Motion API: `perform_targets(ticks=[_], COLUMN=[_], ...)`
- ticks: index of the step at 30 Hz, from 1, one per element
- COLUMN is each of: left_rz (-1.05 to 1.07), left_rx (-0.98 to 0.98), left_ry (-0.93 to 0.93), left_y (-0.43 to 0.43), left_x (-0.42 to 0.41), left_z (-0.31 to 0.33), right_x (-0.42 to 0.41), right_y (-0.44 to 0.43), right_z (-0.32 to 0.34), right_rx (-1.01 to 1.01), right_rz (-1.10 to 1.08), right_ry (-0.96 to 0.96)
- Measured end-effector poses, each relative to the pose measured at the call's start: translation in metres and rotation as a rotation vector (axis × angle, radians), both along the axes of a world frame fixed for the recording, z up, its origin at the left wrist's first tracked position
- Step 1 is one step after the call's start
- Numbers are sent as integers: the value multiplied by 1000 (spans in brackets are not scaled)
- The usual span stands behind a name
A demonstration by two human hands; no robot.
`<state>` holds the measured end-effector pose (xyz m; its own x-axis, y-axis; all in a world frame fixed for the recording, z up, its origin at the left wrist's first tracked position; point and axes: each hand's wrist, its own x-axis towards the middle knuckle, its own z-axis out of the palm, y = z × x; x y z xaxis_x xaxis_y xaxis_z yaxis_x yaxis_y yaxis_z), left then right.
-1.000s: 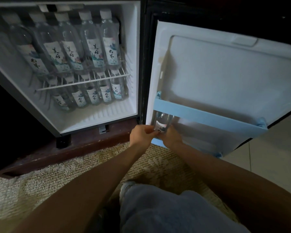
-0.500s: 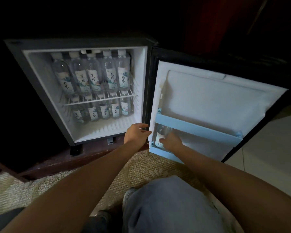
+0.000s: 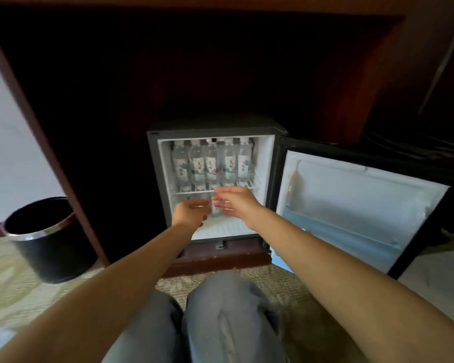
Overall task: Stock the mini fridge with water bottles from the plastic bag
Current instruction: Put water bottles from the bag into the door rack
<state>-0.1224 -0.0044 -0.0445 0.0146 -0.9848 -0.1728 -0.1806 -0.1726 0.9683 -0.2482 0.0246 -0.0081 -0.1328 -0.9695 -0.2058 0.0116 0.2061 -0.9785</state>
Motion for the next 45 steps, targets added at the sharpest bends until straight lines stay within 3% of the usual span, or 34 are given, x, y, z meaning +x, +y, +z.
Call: perform_targets(ticks=[3,10,16,19,23,31,40,45], left_rz=[206,421,358,276,437,457,551,595], left_rx=[104,117,138,236,236,310,330,290], left_ry=[231,298,92,38,-149,-252,-340,-308], left_y=[13,4,18,45,89,135,190,216], left_x=[39,112,194,250,319,410,495,517], left_z=[4,-5,-10,7,9,-21,-52,-65], right_x=[49,131,175,212,261,347,422,476], right_y=[4,-13,-37,-35,-23,4,41,75], right_z=[6,-19,-29,-43,-68,-82,-130,-135], right_rx=[5,143,130,110,101,66,104,-28], right_rz=[47,24,122,309,521,801,807,1074], right_ry=[-69,-173,32,148,265,447,520,693])
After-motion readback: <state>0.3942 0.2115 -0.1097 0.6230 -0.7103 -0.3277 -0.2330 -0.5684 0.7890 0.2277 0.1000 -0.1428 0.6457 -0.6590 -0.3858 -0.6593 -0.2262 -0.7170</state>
